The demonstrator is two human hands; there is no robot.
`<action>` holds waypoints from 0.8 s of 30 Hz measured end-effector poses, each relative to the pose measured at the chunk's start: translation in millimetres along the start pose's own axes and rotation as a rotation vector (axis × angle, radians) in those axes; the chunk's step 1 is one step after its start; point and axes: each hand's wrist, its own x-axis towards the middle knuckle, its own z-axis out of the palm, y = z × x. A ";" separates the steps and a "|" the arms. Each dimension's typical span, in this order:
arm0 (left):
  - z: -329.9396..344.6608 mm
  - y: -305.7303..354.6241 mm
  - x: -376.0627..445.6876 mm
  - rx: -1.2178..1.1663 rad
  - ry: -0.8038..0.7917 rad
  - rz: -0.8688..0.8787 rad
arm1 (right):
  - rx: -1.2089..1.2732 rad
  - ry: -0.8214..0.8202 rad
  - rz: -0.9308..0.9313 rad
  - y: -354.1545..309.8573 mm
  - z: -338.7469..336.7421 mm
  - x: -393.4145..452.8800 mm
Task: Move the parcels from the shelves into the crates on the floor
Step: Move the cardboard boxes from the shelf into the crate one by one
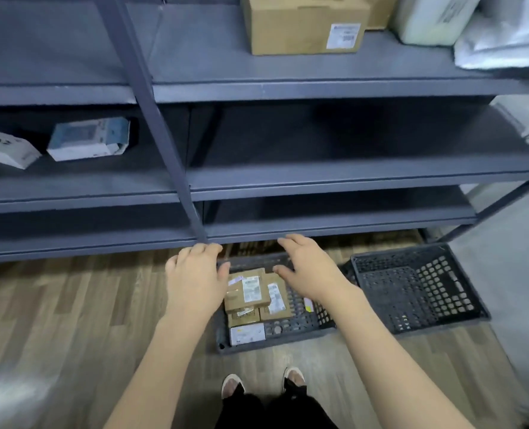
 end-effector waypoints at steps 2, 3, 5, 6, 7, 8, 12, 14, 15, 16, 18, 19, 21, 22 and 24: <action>-11.5 -2.7 -4.7 -0.003 0.009 0.009 | 0.017 0.022 0.009 -8.7 -5.9 -7.3; -17.6 -3.9 -5.7 -0.006 0.018 0.016 | 0.017 0.028 0.012 -12.3 -8.8 -9.9; -30.5 -5.0 -5.3 -0.004 0.048 0.036 | 0.021 0.048 0.016 -19.3 -15.5 -13.0; -36.9 -4.4 -3.8 0.001 0.066 0.049 | 0.026 0.065 0.019 -22.7 -19.9 -14.1; -42.9 -3.3 -1.7 0.011 0.082 0.062 | 0.029 0.084 0.023 -25.5 -24.5 -14.8; -48.4 -1.5 1.0 0.024 0.096 0.076 | 0.030 0.104 0.026 -27.7 -29.1 -15.4; -68.0 11.0 14.8 0.064 0.141 0.137 | 0.043 0.182 0.014 -29.4 -46.8 -16.3; -75.8 19.7 22.9 0.063 0.162 0.164 | 0.046 0.208 0.012 -26.3 -56.4 -15.5; -79.6 24.9 27.1 0.066 0.170 0.178 | 0.043 0.217 0.010 -24.1 -61.5 -14.6; -83.2 30.8 31.8 0.070 0.182 0.193 | 0.036 0.228 0.004 -21.4 -67.4 -13.1; -91.0 43.5 42.2 0.075 0.207 0.226 | 0.009 0.248 -0.011 -14.2 -81.5 -9.0; -95.2 50.2 47.9 0.073 0.220 0.238 | -0.006 0.254 -0.015 -9.9 -90.2 -6.7; -104.6 64.0 61.3 0.068 0.240 0.252 | -0.032 0.272 -0.022 0.9 -111.5 -1.0; -110.5 71.2 68.8 0.066 0.250 0.255 | -0.045 0.284 -0.028 7.3 -124.1 2.9; -124.4 85.1 86.0 0.067 0.269 0.254 | -0.074 0.317 -0.047 19.9 -153.3 12.8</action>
